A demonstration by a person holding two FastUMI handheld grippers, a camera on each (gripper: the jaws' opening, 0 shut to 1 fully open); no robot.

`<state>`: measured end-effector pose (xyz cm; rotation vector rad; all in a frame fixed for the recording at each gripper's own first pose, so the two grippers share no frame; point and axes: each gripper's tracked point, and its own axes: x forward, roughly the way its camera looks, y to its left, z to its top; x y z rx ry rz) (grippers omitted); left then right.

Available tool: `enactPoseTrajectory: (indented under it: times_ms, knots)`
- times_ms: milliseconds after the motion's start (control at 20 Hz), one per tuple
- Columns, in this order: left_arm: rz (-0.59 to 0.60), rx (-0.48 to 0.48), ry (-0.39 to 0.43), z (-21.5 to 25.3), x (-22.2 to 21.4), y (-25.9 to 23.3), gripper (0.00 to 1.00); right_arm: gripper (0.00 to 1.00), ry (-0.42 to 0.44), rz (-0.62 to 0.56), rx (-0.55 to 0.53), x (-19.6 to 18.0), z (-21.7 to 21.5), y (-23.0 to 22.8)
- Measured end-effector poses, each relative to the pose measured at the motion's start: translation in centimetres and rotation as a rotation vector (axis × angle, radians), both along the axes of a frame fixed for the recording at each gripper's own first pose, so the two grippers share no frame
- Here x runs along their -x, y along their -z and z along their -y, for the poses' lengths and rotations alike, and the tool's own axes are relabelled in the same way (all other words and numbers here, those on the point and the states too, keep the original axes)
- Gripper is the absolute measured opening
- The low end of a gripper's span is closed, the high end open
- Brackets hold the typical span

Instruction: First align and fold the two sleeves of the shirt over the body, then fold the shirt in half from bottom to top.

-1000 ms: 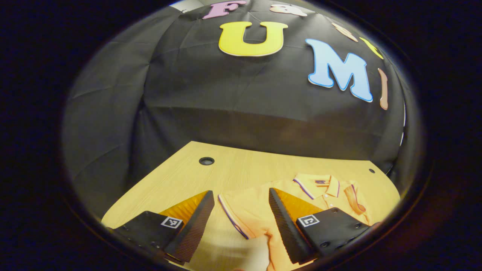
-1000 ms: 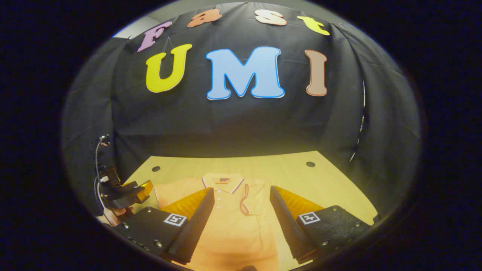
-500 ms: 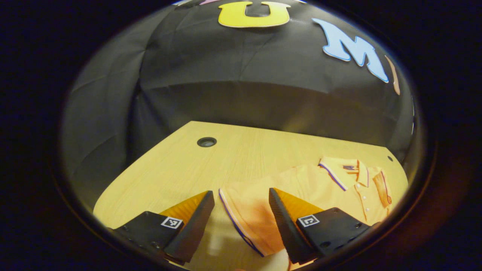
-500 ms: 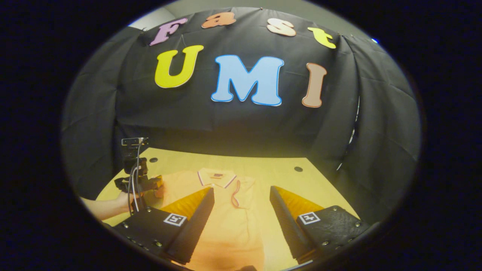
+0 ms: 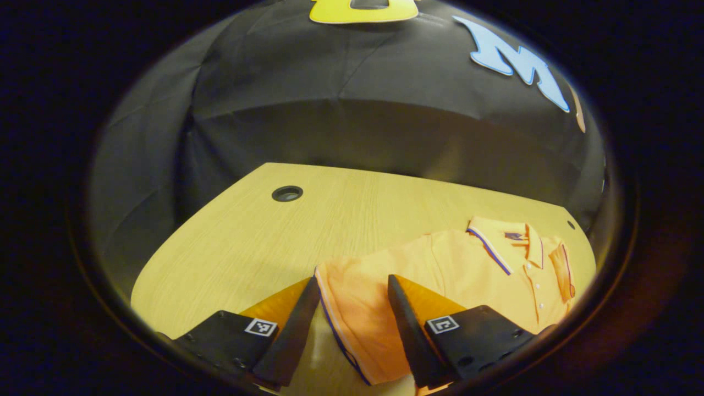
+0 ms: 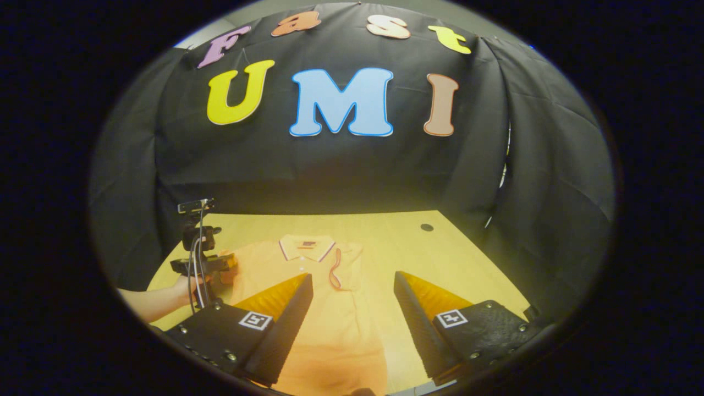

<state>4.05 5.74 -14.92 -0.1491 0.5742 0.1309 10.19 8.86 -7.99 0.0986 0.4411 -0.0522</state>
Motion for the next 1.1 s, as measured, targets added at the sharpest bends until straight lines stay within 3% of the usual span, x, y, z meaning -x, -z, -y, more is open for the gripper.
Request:
enactPoseTrajectory:
  times_ms: [50, 100, 150, 300, 450, 700, 1100]
  knots:
    - [-0.004, -0.005, 0.006, 0.0, 0.0, 0.0, 0.82, 0.93, -0.001, 0.0, -0.005, -0.1, 0.0, 0.0]
    - [-0.008, -0.01, 0.012, 0.0, 0.0, 0.0, 0.68, 0.93, -0.001, 0.002, -0.008, -0.1, 0.0, -0.1]
    - [-0.012, -0.015, 0.015, 0.0, 0.0, 0.1, 0.63, 0.93, 0.0, 0.004, -0.013, 0.0, 0.0, 0.0]
    - [-0.017, -0.022, 0.019, 0.1, 0.0, 0.1, 0.29, 0.93, 0.008, -0.004, -0.036, 0.4, 0.2, 0.7]
    - [-0.019, -0.054, 0.014, -0.1, 0.0, 0.1, 0.07, 0.93, 0.018, -0.014, -0.048, 1.0, 0.6, 1.2]
    - [0.05, -0.069, 0.016, 0.6, -0.7, -2.0, 0.06, 0.91, 0.029, -0.011, -0.032, 1.4, 1.5, 1.3]
    - [0.095, -0.106, 0.127, 4.3, -1.0, -4.5, 0.06, 0.91, 0.021, -0.021, -0.061, 1.2, 0.6, 2.3]
